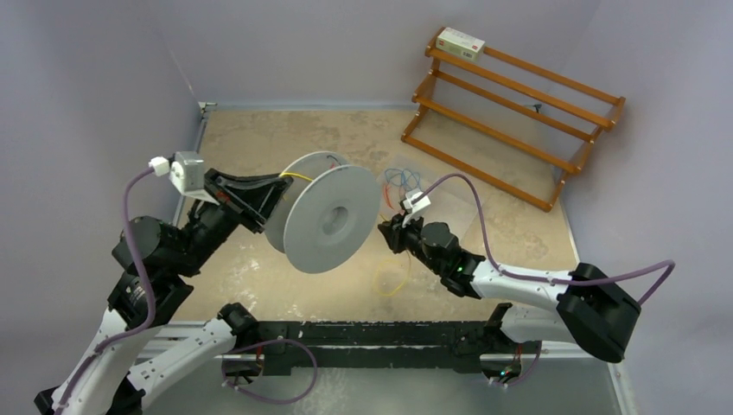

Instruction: Wrap the cables

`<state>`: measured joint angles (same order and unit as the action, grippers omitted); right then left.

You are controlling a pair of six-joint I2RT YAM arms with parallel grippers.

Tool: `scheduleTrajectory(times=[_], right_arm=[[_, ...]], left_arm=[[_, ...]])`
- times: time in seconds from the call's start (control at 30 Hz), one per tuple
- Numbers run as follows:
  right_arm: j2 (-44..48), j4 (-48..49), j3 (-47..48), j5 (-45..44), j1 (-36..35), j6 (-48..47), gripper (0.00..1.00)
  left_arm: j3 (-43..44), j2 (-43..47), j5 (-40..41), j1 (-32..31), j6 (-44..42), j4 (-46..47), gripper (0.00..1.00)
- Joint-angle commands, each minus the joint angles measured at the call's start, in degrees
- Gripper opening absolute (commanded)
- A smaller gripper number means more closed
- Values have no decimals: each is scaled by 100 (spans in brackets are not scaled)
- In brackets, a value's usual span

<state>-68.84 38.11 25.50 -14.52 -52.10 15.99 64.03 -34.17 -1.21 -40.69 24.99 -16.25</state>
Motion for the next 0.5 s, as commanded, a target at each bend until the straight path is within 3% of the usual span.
scheduleTrajectory(times=[0.0,0.07,0.27,0.47], right_arm=[[-20,738,-281,375,15,503,19],[-83,896,-350,367,15,569,18],[-301,1270,-583,863,-38,813,0],[-336,1118,-661,507,-606,960,0]], left_arm=[[293,163,1008,-20,477,1163,0],[263,162,1257,-21,563,1306,0],[189,53,2403,-27,648,1453,0],[53,-229,3763,-27,519,1537,0]])
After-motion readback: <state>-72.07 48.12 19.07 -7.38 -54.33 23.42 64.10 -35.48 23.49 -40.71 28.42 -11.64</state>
